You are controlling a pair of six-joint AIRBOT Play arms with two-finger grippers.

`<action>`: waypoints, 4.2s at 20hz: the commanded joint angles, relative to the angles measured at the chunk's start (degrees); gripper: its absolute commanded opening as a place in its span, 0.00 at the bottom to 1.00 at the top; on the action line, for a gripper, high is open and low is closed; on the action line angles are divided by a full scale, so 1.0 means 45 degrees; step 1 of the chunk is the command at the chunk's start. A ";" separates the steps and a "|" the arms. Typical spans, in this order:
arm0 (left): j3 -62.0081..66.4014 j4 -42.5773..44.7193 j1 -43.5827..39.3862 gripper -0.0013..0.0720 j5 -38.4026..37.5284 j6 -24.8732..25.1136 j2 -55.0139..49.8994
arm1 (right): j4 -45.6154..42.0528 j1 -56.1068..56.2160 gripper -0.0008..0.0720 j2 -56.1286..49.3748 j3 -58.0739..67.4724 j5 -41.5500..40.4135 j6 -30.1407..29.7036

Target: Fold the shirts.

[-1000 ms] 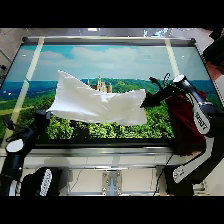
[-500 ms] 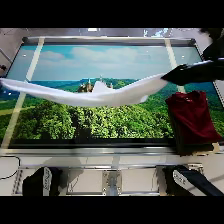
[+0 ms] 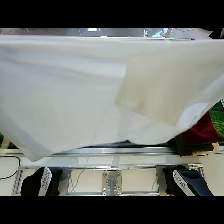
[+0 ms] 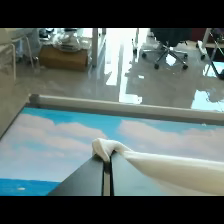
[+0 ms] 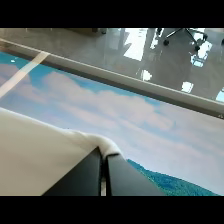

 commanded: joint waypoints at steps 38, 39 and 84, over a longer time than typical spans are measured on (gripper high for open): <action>-1.5518 -0.1778 0.2380 0.81 0.2521 -0.4308 -0.0393 | 0.5319 -0.3313 0.52 -0.4129 -1.4314 -0.4847 -0.0471; -1.6111 -0.2424 0.2385 0.81 0.2599 -0.4294 -0.0568 | 0.5901 -0.3313 0.52 -0.4041 -1.5242 -0.4920 -0.0481; -0.9840 -0.7349 0.3633 0.03 0.1758 0.1506 0.3910 | 0.3016 0.0971 0.03 0.2132 -0.8053 -0.3050 0.0661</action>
